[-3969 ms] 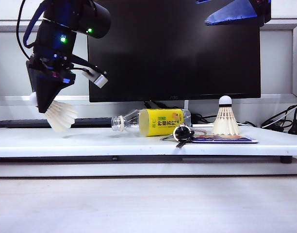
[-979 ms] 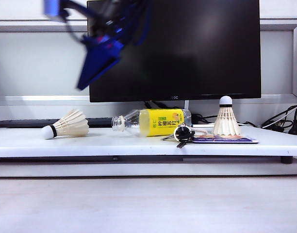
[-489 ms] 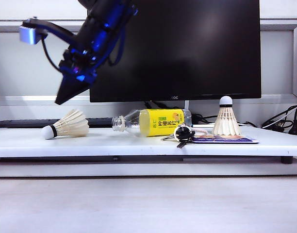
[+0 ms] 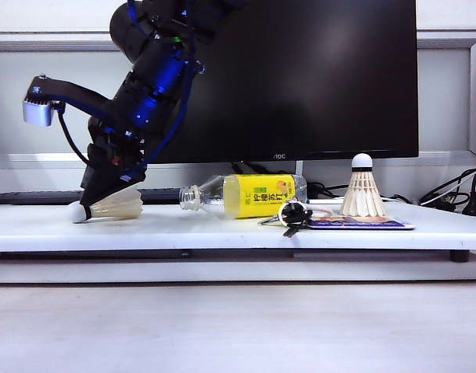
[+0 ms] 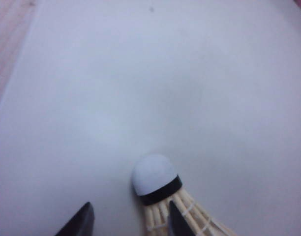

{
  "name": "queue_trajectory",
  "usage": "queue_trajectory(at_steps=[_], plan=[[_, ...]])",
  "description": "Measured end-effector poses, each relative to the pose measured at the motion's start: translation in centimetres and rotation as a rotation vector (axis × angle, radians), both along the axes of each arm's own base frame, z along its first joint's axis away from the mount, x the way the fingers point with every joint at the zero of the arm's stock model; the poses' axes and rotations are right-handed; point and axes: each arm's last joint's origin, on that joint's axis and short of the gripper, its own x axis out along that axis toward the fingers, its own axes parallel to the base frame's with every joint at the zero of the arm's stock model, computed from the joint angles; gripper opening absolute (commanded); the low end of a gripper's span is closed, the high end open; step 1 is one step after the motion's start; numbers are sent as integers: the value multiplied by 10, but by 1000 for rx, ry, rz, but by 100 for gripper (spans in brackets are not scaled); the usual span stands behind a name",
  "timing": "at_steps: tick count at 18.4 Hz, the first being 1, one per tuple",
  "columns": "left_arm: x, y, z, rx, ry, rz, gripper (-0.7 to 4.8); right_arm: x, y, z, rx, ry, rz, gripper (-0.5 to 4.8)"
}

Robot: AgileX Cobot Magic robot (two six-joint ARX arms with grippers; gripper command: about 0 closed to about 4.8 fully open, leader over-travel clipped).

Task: Stack the badminton balls on the table vertically.

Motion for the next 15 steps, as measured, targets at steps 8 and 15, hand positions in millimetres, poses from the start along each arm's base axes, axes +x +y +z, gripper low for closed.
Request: queue_trajectory(at_steps=[8,15], plan=[[-1,-2,0,-39,10,-39,246,8,9,-15,24,-78,41,196],[-1,-2,0,-57,18,-59,246,14,16,-18,36,-100,49,168]])
